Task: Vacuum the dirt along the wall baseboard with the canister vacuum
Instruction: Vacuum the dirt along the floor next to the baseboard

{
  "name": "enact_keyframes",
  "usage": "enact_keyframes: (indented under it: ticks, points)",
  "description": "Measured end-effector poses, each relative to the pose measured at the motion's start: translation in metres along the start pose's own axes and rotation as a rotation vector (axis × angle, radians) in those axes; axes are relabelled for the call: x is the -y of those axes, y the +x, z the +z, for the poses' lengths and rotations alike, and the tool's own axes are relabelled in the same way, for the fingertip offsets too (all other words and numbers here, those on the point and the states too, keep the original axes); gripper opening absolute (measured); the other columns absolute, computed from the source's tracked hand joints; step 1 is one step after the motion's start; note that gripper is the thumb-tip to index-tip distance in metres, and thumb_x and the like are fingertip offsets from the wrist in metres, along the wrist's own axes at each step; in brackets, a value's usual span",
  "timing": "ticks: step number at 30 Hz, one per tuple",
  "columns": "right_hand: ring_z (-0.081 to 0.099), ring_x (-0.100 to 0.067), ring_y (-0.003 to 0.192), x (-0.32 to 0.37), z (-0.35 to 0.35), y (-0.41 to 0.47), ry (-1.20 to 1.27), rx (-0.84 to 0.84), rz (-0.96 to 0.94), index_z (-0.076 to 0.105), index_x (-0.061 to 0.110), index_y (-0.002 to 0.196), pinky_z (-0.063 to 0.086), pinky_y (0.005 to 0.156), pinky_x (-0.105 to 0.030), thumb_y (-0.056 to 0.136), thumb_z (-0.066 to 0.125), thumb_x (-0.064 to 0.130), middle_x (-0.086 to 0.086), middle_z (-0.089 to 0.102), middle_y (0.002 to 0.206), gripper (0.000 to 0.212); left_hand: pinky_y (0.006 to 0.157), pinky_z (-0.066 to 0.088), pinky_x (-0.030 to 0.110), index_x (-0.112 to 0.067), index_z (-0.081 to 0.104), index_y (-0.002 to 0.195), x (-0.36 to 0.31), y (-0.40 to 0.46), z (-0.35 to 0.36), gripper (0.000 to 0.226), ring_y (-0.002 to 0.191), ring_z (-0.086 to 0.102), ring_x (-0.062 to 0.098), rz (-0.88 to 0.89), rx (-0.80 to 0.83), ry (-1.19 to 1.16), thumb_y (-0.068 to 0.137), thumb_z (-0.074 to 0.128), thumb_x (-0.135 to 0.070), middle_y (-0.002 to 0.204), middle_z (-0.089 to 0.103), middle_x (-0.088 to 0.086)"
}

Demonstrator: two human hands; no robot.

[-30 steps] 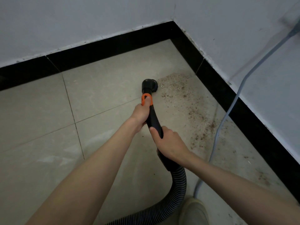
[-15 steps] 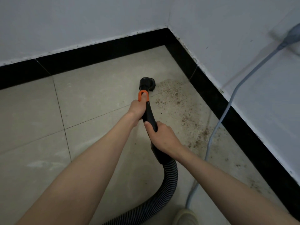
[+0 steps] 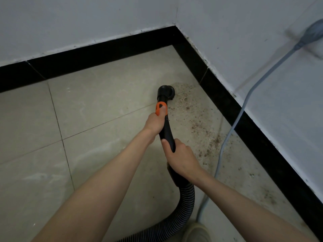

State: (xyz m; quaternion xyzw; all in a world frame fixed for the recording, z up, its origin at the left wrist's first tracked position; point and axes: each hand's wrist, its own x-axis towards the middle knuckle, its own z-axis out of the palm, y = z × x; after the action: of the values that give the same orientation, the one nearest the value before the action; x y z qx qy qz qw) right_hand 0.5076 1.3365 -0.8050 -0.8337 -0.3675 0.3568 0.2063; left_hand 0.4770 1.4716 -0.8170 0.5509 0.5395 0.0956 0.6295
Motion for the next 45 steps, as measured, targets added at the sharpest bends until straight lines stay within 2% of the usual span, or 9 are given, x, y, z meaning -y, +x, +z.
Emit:
enact_keyframes:
  ticks: [3, 12, 14, 17, 22, 29, 35, 40, 45]
  points:
    - [0.059, -0.017, 0.064, 0.007, -0.005, 0.016, 0.027, -0.011, -0.002, 0.044, 0.027, 0.079, 0.039, 0.050, -0.029, 0.095, 0.035, 0.061, -0.001, 0.060, 0.075, 0.039, 0.089, 0.049, 0.039, -0.003, 0.053, 0.105, -0.013, 0.012, -0.004, 0.053, 0.090, 0.057, 0.027, 0.001, -0.005, 0.003, 0.097, 0.035, -0.052, 0.096, 0.057, 0.011]
    - [0.057, -0.014, 0.062, 0.014, -0.021, 0.051, 0.101, -0.029, -0.009, 0.046, 0.026, 0.075, 0.036, 0.049, -0.028, 0.094, 0.037, 0.061, 0.001, 0.058, 0.073, 0.041, 0.089, 0.049, 0.039, 0.001, 0.052, 0.115, -0.041, 0.041, -0.001, 0.054, 0.093, 0.057, 0.029, 0.018, -0.024, -0.004, 0.097, 0.038, -0.049, 0.099, 0.055, 0.012]
    - [0.059, -0.015, 0.063, 0.010, -0.021, 0.046, 0.124, -0.029, -0.003, 0.047, 0.025, 0.076, 0.039, 0.051, -0.028, 0.095, 0.037, 0.060, 0.000, 0.060, 0.073, 0.041, 0.089, 0.049, 0.039, 0.000, 0.052, 0.114, -0.040, 0.039, 0.004, 0.054, 0.093, 0.057, 0.028, 0.020, -0.011, 0.003, 0.097, 0.038, -0.050, 0.099, 0.056, 0.011]
    - [0.064, -0.018, 0.065, -0.001, -0.018, 0.031, 0.134, -0.027, 0.015, 0.048, 0.024, 0.080, 0.047, 0.054, -0.030, 0.095, 0.036, 0.060, -0.002, 0.064, 0.075, 0.041, 0.086, 0.049, 0.037, -0.002, 0.053, 0.108, -0.030, 0.030, 0.013, 0.053, 0.087, 0.056, 0.025, 0.024, 0.017, 0.033, 0.097, 0.037, -0.052, 0.092, 0.056, 0.008]
    - [0.057, -0.011, 0.056, -0.015, -0.017, 0.014, 0.117, -0.058, 0.019, 0.047, 0.026, 0.079, 0.035, 0.045, -0.023, 0.095, 0.037, 0.060, 0.003, 0.059, 0.069, 0.039, 0.086, 0.048, 0.036, -0.001, 0.054, 0.115, -0.017, 0.021, 0.027, 0.057, 0.093, 0.058, 0.028, 0.030, 0.042, 0.040, 0.096, 0.037, -0.053, 0.096, 0.057, 0.010]
    - [0.062, -0.018, 0.064, -0.004, -0.025, 0.046, 0.179, -0.061, 0.017, 0.047, 0.026, 0.078, 0.041, 0.050, -0.027, 0.093, 0.037, 0.062, -0.002, 0.062, 0.075, 0.041, 0.073, 0.047, 0.032, 0.001, 0.054, 0.110, -0.044, 0.042, 0.023, 0.053, 0.082, 0.055, 0.024, 0.033, 0.037, 0.044, 0.097, 0.040, -0.049, 0.088, 0.055, 0.009]
    - [0.058, -0.016, 0.061, 0.002, -0.031, 0.068, 0.185, -0.078, 0.010, 0.048, 0.025, 0.076, 0.035, 0.049, -0.026, 0.093, 0.036, 0.062, 0.001, 0.058, 0.071, 0.042, 0.066, 0.046, 0.030, -0.003, 0.050, 0.109, -0.059, 0.059, 0.022, 0.048, 0.080, 0.054, 0.022, 0.021, 0.026, 0.023, 0.097, 0.041, -0.049, 0.083, 0.053, 0.006]
    - [0.061, -0.019, 0.066, -0.012, -0.025, 0.052, 0.194, -0.086, 0.033, 0.050, 0.022, 0.083, 0.040, 0.052, -0.028, 0.093, 0.035, 0.063, -0.002, 0.060, 0.075, 0.045, 0.067, 0.047, 0.029, -0.004, 0.053, 0.102, -0.048, 0.051, 0.033, 0.048, 0.077, 0.056, 0.021, 0.034, 0.059, 0.063, 0.097, 0.039, -0.049, 0.087, 0.055, 0.008]
    - [0.056, -0.012, 0.059, -0.025, -0.029, 0.040, 0.173, -0.128, 0.061, 0.049, 0.024, 0.081, 0.035, 0.047, -0.025, 0.095, 0.035, 0.061, 0.002, 0.057, 0.071, 0.042, 0.079, 0.047, 0.033, -0.007, 0.055, 0.091, -0.042, 0.043, 0.048, 0.047, 0.084, 0.056, 0.025, 0.071, 0.073, 0.114, 0.097, 0.038, -0.050, 0.086, 0.057, 0.009]
